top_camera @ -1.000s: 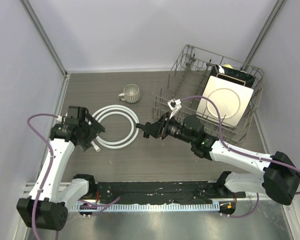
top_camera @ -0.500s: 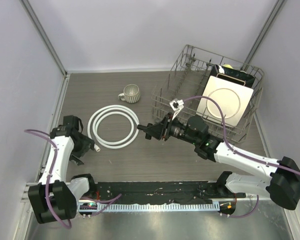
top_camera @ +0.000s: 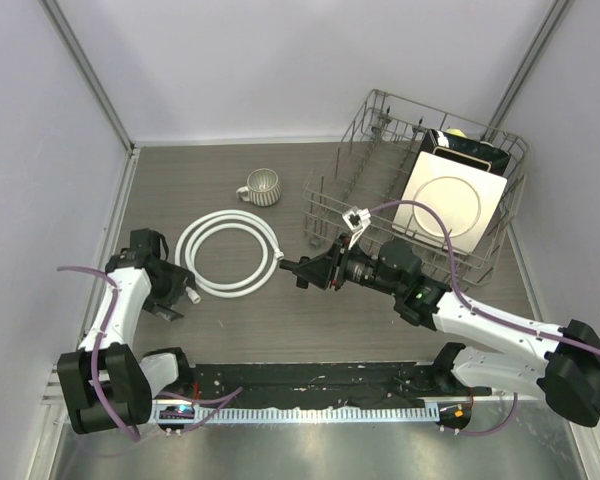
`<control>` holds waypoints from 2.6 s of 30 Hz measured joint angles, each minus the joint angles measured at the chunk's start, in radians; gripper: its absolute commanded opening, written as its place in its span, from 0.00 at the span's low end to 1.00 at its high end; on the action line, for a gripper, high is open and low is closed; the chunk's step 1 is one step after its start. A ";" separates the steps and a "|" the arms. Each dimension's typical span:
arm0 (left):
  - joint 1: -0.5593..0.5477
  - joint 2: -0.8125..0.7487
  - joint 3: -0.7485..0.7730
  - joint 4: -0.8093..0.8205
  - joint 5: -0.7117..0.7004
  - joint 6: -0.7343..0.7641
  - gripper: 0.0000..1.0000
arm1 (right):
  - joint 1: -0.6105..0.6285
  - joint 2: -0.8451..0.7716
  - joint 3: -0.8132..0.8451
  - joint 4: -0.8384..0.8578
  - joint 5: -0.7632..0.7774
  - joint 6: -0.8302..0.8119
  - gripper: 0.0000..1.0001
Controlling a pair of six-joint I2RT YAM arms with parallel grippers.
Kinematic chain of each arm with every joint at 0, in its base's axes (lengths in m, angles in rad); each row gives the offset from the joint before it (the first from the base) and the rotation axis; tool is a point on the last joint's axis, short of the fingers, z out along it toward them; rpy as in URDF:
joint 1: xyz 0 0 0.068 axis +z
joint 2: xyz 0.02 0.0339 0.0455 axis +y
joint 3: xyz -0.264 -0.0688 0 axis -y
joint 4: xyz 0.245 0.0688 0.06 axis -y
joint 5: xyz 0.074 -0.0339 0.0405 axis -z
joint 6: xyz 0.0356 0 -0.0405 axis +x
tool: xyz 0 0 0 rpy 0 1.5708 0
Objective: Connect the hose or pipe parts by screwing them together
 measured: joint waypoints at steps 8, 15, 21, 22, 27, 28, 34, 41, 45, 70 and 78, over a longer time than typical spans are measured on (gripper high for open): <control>0.000 0.010 -0.004 0.045 -0.017 -0.071 0.69 | 0.000 -0.025 -0.041 0.045 -0.009 0.026 0.01; -0.013 0.106 -0.050 0.161 -0.014 -0.073 0.70 | 0.000 -0.025 -0.041 0.046 -0.012 0.018 0.01; -0.026 0.150 -0.056 0.222 -0.016 -0.053 0.67 | 0.000 -0.025 -0.040 0.045 -0.019 0.013 0.01; -0.027 0.150 -0.058 0.229 -0.017 -0.052 0.67 | 0.000 -0.025 -0.040 0.045 -0.020 0.013 0.01; -0.037 0.179 -0.060 0.256 -0.023 -0.043 0.61 | 0.000 -0.025 -0.040 0.036 -0.023 0.000 0.01; -0.041 0.184 -0.060 0.262 -0.023 -0.040 0.61 | 0.000 -0.025 -0.040 0.033 -0.023 -0.003 0.01; -0.073 0.190 -0.060 0.276 -0.034 -0.032 0.36 | 0.000 -0.025 -0.040 0.008 -0.023 -0.021 0.01; -0.122 0.143 -0.099 0.275 0.014 -0.044 0.16 | 0.000 -0.026 -0.038 -0.006 -0.012 -0.031 0.01; -0.141 0.060 -0.111 0.252 0.056 -0.074 0.13 | 0.000 -0.027 -0.004 -0.080 0.016 -0.060 0.01; -0.364 -0.256 0.072 0.106 0.228 -0.477 0.00 | 0.132 0.145 0.160 -0.130 0.105 -0.780 0.01; -0.365 -0.318 0.049 0.075 0.233 -0.563 0.00 | 0.231 0.203 0.177 -0.082 0.163 -0.844 0.01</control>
